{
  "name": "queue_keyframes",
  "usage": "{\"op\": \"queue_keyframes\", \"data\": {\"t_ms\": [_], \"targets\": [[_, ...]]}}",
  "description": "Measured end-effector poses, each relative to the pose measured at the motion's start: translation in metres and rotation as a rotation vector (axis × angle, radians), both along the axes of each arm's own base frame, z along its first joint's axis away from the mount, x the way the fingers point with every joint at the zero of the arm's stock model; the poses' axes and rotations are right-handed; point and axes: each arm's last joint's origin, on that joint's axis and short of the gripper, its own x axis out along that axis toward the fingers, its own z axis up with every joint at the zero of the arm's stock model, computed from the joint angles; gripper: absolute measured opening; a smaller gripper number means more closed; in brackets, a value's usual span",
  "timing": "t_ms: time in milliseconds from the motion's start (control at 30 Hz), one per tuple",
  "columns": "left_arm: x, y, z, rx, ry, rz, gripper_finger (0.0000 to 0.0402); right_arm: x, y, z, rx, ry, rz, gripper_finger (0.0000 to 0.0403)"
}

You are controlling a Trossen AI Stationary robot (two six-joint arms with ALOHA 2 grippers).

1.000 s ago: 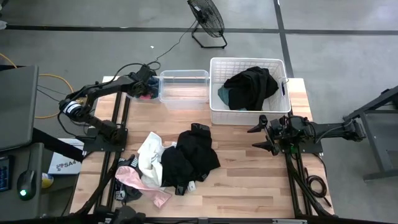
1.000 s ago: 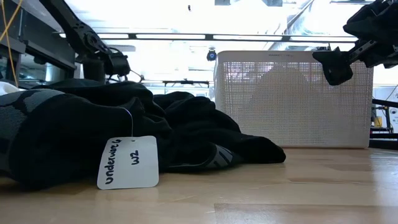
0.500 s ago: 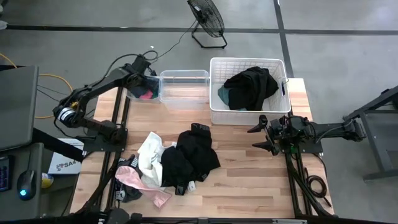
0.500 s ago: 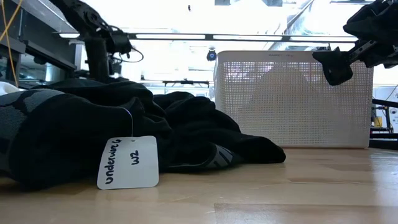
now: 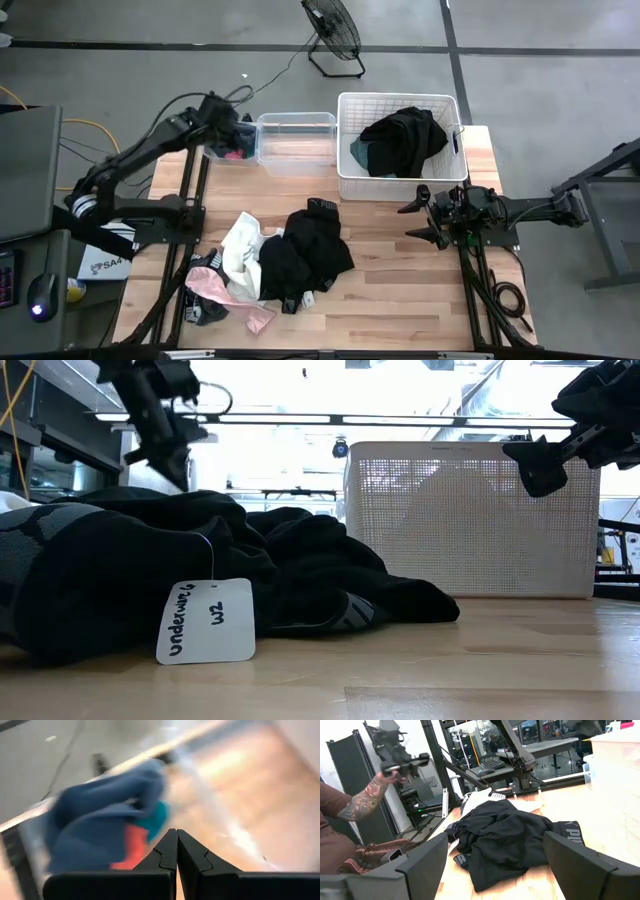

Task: Pick & Place Cloths
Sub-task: Put the top black boxer into the right transparent bin

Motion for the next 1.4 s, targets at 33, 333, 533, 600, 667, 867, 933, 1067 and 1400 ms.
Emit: {"op": "queue_keyframes", "data": {"t_ms": [33, 333, 533, 600, 667, 867, 933, 1067, 1400], "targets": [[0.004, -0.007, 0.002, -0.001, -0.011, -0.052, 0.0000, 0.000, 0.000, 0.000, 0.000, 0.000, 0.000, 0.0318], [0.043, -0.069, 0.002, -0.019, -0.001, -0.416, 0.0000, 0.000, 0.000, 0.000, 0.000, 0.000, 0.000, 0.0318], [0.047, -0.104, -0.003, -0.062, 0.058, -0.381, 0.0000, 0.000, 0.000, 0.000, 0.000, 0.000, 0.000, 0.0318], [0.045, -0.115, -0.005, -0.082, 0.081, -0.341, 0.0000, 0.000, 0.000, 0.000, 0.000, 0.000, 0.000, 0.0318], [0.046, -0.126, -0.009, -0.103, 0.100, -0.320, 0.0000, 0.000, 0.000, 0.000, 0.000, 0.000, 0.000, 0.0318], [0.055, -0.156, -0.016, -0.142, 0.090, -0.297, 0.0000, 0.000, 0.000, 0.000, 0.000, -0.001, 0.000, 0.0318], [0.059, -0.165, -0.021, -0.160, 0.097, -0.292, 0.0000, 0.000, 0.000, 0.000, 0.000, 0.000, 0.000, 0.0318], [0.066, -0.181, -0.033, -0.225, 0.137, -0.271, 0.0000, 0.000, 0.000, 0.000, 0.000, 0.000, 0.000, 0.0318], [0.076, -0.197, -0.054, -0.364, 0.196, -0.101, 0.0000, 0.000, 0.000, 0.000, 0.000, 0.002, 0.000, 0.0318]]}}
